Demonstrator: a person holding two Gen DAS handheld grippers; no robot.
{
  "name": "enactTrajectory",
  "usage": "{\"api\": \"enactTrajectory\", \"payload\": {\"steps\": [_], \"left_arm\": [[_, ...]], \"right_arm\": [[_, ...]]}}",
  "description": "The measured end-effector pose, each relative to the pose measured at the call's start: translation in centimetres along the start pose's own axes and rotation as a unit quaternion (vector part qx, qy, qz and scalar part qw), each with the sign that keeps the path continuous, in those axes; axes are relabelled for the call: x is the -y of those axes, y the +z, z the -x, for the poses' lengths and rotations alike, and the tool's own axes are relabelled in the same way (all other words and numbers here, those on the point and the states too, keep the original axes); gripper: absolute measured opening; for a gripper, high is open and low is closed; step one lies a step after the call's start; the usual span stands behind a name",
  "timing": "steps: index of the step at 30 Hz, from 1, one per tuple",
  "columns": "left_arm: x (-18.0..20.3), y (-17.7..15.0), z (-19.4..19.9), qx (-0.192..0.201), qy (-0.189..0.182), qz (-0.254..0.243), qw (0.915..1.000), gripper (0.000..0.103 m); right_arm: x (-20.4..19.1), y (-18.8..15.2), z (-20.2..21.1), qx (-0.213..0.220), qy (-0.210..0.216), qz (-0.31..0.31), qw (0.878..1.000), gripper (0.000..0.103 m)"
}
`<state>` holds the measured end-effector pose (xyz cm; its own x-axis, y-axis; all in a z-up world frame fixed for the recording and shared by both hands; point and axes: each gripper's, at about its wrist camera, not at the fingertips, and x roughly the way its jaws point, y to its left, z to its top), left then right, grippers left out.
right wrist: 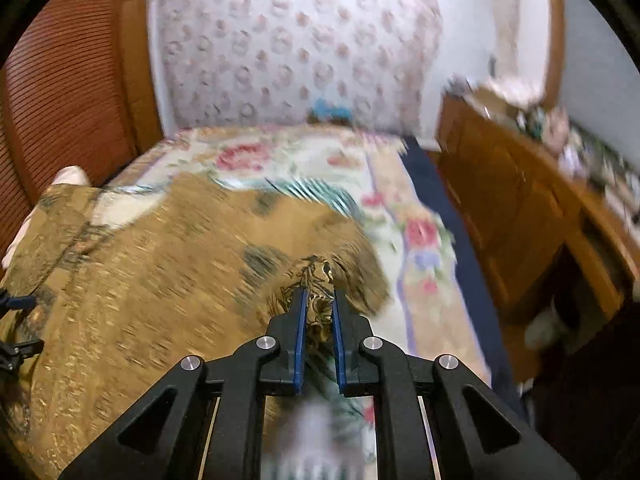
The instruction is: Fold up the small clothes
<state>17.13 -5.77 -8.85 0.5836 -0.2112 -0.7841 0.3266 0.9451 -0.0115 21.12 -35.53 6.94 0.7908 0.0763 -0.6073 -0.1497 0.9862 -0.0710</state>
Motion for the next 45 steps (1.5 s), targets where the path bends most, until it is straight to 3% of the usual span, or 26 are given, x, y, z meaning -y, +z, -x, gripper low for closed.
{"api": "enactTrajectory", "payload": {"steps": [3, 6, 8, 9, 13, 16, 19, 24, 30, 33, 35, 36, 45], "left_arm": [[0.0, 0.0, 0.0, 0.000, 0.000, 0.000, 1.0000, 0.090], [0.0, 0.0, 0.0, 0.000, 0.000, 0.000, 1.0000, 0.090], [0.0, 0.0, 0.0, 0.000, 0.000, 0.000, 1.0000, 0.090], [0.0, 0.0, 0.0, 0.000, 0.000, 0.000, 1.0000, 0.090], [0.0, 0.0, 0.0, 0.000, 0.000, 0.000, 1.0000, 0.090], [0.0, 0.0, 0.0, 0.000, 0.000, 0.000, 1.0000, 0.090], [0.0, 0.0, 0.0, 0.000, 0.000, 0.000, 1.0000, 0.090], [0.0, 0.0, 0.0, 0.000, 0.001, 0.000, 1.0000, 0.090], [0.0, 0.0, 0.0, 0.000, 0.001, 0.001, 1.0000, 0.090], [0.0, 0.0, 0.0, 0.000, 0.001, 0.001, 1.0000, 0.090], [0.0, 0.0, 0.0, 0.000, 0.001, 0.001, 1.0000, 0.090], [0.0, 0.0, 0.0, 0.000, 0.001, 0.001, 1.0000, 0.090], [0.0, 0.0, 0.0, 0.000, 0.001, 0.001, 1.0000, 0.090]], "right_arm": [[-3.6, 0.7, 1.3, 0.028, 0.029, 0.046, 0.998, 0.012], [-6.6, 0.1, 1.4, 0.016, 0.089, 0.075, 0.993, 0.015], [-7.5, -0.7, 0.8, -0.004, 0.095, 0.083, 0.992, 0.030], [-7.5, -1.2, 0.7, -0.005, 0.097, 0.080, 0.992, 0.032], [-5.9, -1.8, 1.6, 0.011, 0.131, 0.037, 0.991, 0.059], [-3.8, -1.7, 1.3, 0.020, 0.107, 0.022, 0.994, 0.061], [-2.3, -2.0, -0.8, -0.012, 0.060, -0.008, 0.998, 0.061], [-1.1, -2.0, -4.7, -0.052, 0.075, -0.055, 0.994, 0.061], [-0.9, 0.3, -9.5, -0.088, 0.087, -0.102, 0.987, 0.061], [-1.1, 1.6, -10.6, -0.089, 0.082, -0.111, 0.986, 0.045], [-1.4, 2.4, -11.0, -0.096, 0.082, -0.108, 0.986, 0.017], [-1.7, 2.6, -11.2, -0.101, 0.081, -0.101, 0.986, 0.012], [-6.6, 4.7, -6.6, -0.015, 0.065, 0.003, 0.998, 0.008]]}}
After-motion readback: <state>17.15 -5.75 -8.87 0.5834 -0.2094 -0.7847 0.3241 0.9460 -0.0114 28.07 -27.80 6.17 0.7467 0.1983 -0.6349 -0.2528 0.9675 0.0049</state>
